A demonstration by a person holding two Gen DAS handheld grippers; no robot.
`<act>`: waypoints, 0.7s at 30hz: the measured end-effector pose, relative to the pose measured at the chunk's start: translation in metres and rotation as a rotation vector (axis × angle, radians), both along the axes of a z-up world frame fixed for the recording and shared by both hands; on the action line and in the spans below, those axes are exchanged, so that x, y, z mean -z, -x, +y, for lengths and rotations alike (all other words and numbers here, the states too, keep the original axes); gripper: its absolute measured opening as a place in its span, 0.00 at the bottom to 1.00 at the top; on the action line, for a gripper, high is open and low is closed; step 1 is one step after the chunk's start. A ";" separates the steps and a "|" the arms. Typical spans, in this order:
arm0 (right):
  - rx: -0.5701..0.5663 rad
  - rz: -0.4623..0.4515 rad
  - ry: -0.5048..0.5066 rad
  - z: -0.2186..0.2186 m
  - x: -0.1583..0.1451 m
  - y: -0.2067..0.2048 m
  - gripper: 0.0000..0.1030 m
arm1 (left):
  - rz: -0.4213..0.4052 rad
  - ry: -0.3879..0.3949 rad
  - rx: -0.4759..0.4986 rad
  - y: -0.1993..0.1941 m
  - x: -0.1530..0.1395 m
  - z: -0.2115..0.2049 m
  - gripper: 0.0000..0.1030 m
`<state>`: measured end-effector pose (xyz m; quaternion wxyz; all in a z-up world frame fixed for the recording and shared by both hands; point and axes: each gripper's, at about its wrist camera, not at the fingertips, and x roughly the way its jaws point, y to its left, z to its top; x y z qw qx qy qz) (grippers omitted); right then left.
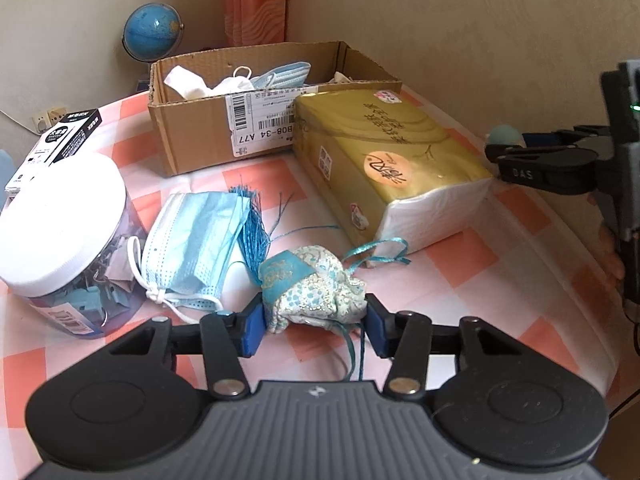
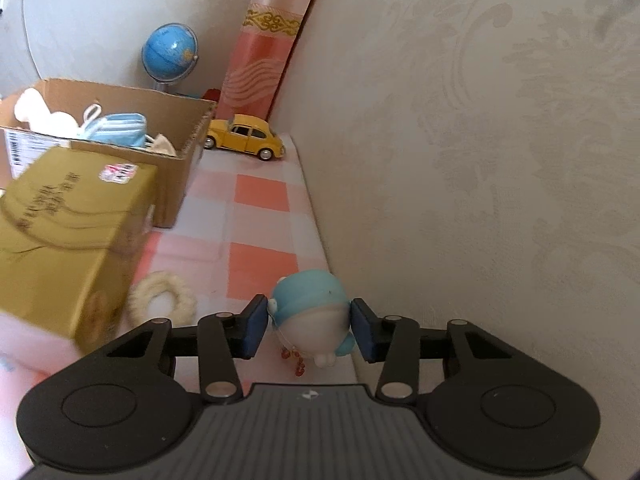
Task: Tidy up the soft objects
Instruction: 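Close right gripper on blue-white plush toy while left gripper lifts sachet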
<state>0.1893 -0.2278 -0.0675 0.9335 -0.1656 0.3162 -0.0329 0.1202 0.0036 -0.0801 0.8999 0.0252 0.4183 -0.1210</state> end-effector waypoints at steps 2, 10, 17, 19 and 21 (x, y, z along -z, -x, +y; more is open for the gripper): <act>-0.005 0.005 -0.022 -0.001 -0.005 0.007 0.49 | -0.005 -0.001 0.008 0.003 -0.004 0.001 0.47; -0.049 0.038 -0.094 -0.003 -0.022 0.042 0.49 | -0.034 -0.033 0.077 0.022 -0.024 0.000 0.47; -0.093 0.066 -0.157 -0.004 -0.035 0.070 0.49 | -0.029 -0.034 0.132 0.038 -0.046 0.004 0.47; -0.100 0.075 -0.173 -0.007 -0.038 0.079 0.49 | -0.024 -0.037 0.152 0.040 -0.053 0.005 0.47; -0.111 0.087 -0.195 -0.008 -0.040 0.085 0.49 | -0.028 -0.051 0.169 0.041 -0.059 0.005 0.47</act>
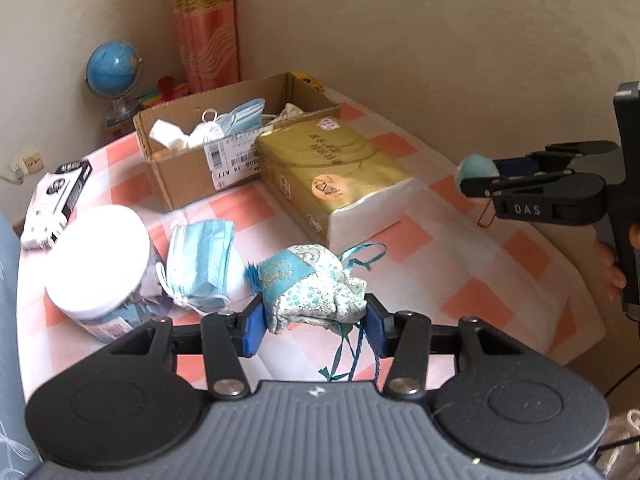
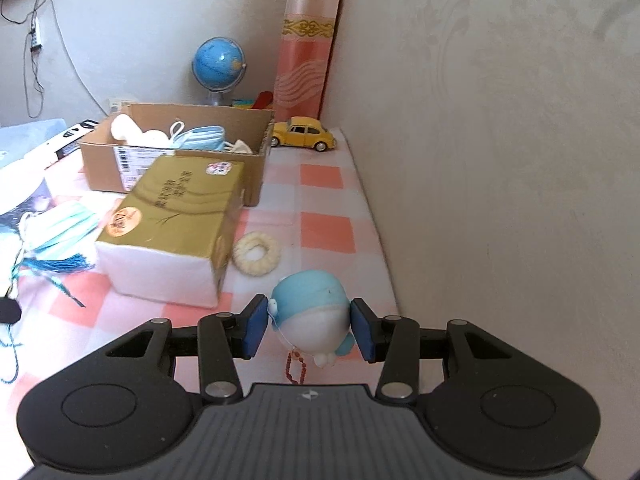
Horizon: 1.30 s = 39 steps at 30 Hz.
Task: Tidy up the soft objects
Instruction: 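Close right gripper on blue-white plush toy while left gripper lifts sachet, then carry floral sachet bag into cardboard box and open left gripper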
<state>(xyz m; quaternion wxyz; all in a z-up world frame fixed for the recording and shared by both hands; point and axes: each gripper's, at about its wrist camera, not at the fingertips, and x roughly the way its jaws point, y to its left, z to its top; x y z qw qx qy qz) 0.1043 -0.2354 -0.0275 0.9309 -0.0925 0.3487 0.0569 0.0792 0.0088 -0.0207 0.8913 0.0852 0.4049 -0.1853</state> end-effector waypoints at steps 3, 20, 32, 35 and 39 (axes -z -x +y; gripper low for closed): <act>-0.019 0.019 -0.043 -0.002 -0.004 0.007 0.49 | -0.008 -0.010 0.017 -0.003 -0.011 0.001 0.47; -0.074 -0.024 -0.092 -0.004 -0.027 0.025 0.49 | -0.126 -0.006 -0.019 -0.100 -0.082 0.004 0.48; -0.057 -0.031 -0.109 -0.011 -0.031 0.016 0.49 | -0.068 -0.030 -0.151 -0.216 -0.066 0.010 0.48; -0.049 -0.033 -0.113 -0.013 -0.032 0.013 0.49 | -0.040 -0.044 -0.197 -0.236 -0.050 0.012 0.48; -0.040 -0.033 -0.111 -0.014 -0.032 0.009 0.49 | 0.021 -0.031 -0.252 -0.251 -0.031 0.017 0.70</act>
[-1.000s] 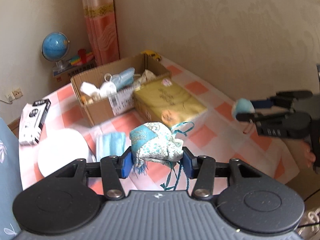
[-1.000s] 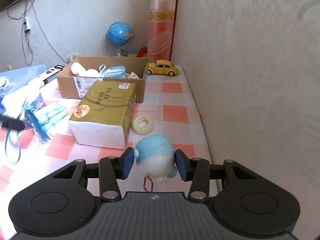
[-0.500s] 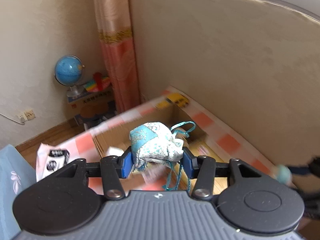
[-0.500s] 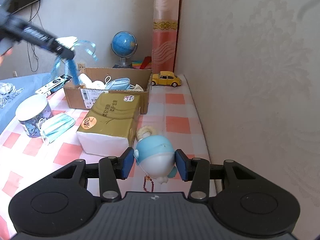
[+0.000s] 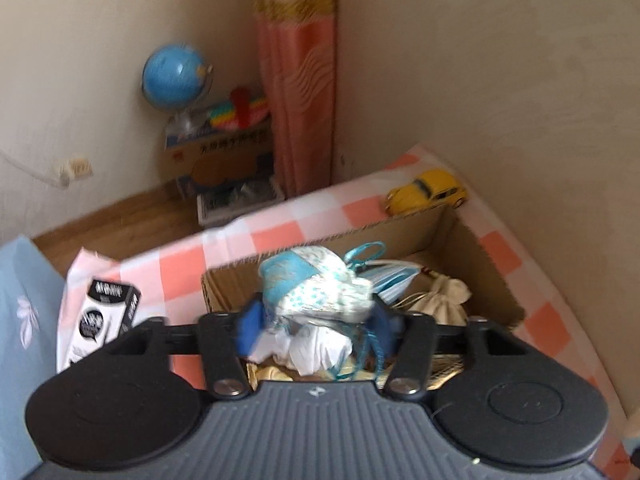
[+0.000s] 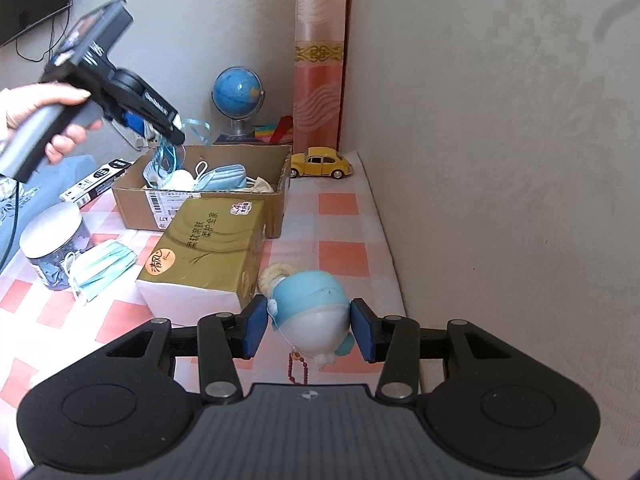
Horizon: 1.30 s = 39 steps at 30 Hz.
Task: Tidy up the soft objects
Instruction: 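Carry floral sachet bag into cardboard box and open left gripper, then carry blue-white plush toy into cardboard box and open right gripper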
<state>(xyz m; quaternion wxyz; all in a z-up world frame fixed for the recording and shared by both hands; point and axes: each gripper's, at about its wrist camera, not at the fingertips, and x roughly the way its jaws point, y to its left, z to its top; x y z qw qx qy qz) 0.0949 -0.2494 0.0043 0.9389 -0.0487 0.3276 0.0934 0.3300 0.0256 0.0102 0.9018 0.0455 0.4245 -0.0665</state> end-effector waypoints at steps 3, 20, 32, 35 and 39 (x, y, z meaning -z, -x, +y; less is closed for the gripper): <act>0.009 0.000 0.000 -0.001 -0.001 -0.001 0.49 | -0.031 -0.002 -0.029 0.004 0.002 0.002 0.79; -0.066 -0.006 -0.040 0.020 -0.014 -0.012 0.49 | -0.141 -0.007 0.006 0.155 -0.019 -0.001 0.93; -0.119 0.001 -0.059 0.039 -0.021 -0.024 0.49 | -0.141 0.018 -0.046 0.230 -0.002 -0.006 0.94; -0.127 0.005 -0.064 0.044 -0.024 -0.031 0.49 | -0.162 0.030 -0.057 0.238 -0.002 -0.009 0.94; -0.147 0.006 -0.071 0.052 -0.030 -0.048 0.49 | -0.172 0.013 -0.060 0.247 0.002 -0.013 0.95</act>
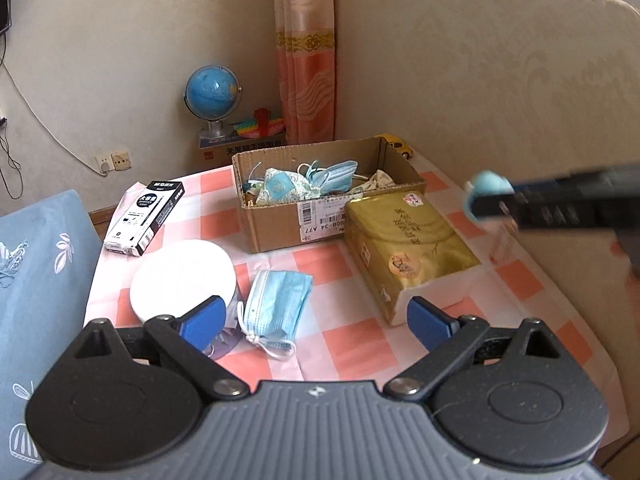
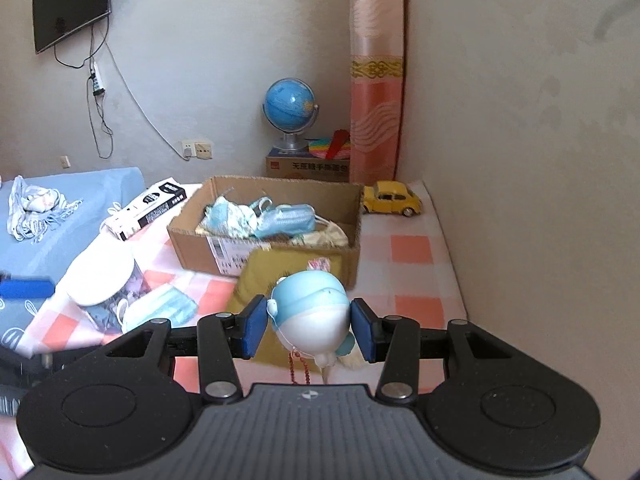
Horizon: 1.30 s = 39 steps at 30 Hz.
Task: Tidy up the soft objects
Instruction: 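Carry blue-white plush toy into cardboard box and open right gripper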
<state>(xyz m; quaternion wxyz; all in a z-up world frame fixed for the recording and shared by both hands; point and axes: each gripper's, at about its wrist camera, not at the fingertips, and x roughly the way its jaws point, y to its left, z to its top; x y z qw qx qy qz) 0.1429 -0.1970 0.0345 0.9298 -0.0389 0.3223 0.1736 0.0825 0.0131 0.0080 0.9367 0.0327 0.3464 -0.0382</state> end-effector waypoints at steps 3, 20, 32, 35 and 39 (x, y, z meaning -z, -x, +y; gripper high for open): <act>-0.024 -0.009 0.008 0.010 -0.005 -0.016 0.49 | -0.003 -0.007 -0.010 0.004 0.003 0.001 0.95; -0.109 0.006 0.060 0.072 -0.016 -0.129 0.49 | 0.057 0.002 -0.080 0.001 0.026 0.022 0.95; -0.100 -0.032 0.041 0.068 -0.014 -0.133 1.00 | 0.076 0.009 -0.087 -0.004 0.031 0.024 0.95; -0.086 -0.025 0.043 0.060 -0.015 -0.124 1.00 | 0.074 0.013 -0.073 -0.002 0.030 0.021 0.95; -0.049 -0.020 0.040 0.046 -0.016 -0.109 1.00 | 0.066 0.011 -0.062 0.001 0.027 0.017 0.95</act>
